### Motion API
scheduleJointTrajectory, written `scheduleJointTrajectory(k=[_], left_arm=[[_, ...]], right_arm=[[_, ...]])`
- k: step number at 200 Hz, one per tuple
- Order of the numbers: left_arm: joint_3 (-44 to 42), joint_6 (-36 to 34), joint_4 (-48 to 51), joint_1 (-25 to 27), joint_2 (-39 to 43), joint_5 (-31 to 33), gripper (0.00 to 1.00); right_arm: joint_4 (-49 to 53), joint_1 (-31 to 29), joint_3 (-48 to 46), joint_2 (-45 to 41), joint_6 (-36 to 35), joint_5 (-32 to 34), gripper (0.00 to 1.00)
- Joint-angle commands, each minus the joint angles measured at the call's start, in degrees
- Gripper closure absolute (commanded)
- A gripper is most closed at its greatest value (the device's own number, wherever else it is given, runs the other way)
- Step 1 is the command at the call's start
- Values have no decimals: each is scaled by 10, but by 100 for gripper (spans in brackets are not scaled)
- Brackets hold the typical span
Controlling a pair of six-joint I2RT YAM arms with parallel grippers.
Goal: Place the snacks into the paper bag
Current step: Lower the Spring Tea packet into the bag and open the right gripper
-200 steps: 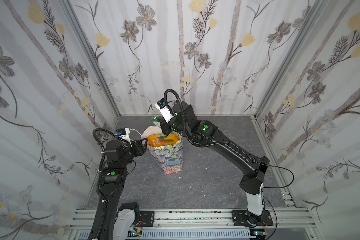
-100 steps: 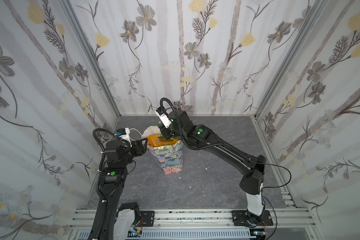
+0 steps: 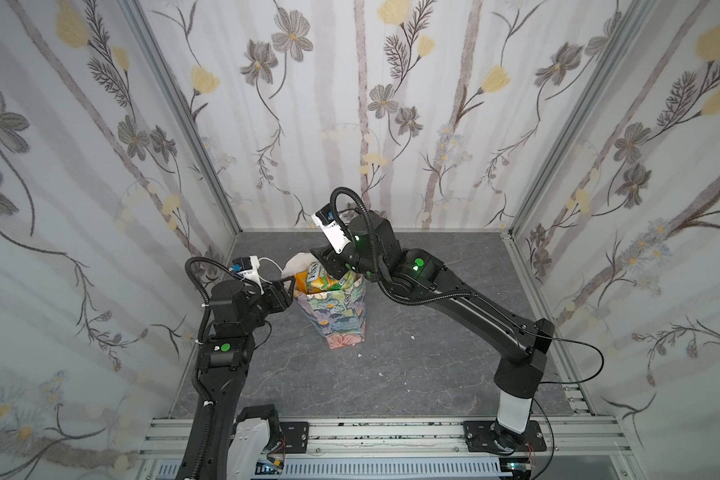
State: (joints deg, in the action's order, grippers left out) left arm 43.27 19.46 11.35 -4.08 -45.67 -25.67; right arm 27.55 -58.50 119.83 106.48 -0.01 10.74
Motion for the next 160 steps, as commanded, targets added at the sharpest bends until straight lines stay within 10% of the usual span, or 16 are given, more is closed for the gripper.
scheduleJointTrajectory(k=[1,45,116,160], left_arm=[[-1,-2,-13,0,3,1,38],[-2,-1,-13,0,5,0,37],[-1,-2,-15,0,5,2,36],[16,-5,-16,0,-2,-3,35]], right_arm=[[8,0,-39,-40,24,80,45],[-132,14,-272,-181,61,109,37],[-180,73,-304,-135,83,-16,32],[-176,100,-284,-100,85,-30,61]])
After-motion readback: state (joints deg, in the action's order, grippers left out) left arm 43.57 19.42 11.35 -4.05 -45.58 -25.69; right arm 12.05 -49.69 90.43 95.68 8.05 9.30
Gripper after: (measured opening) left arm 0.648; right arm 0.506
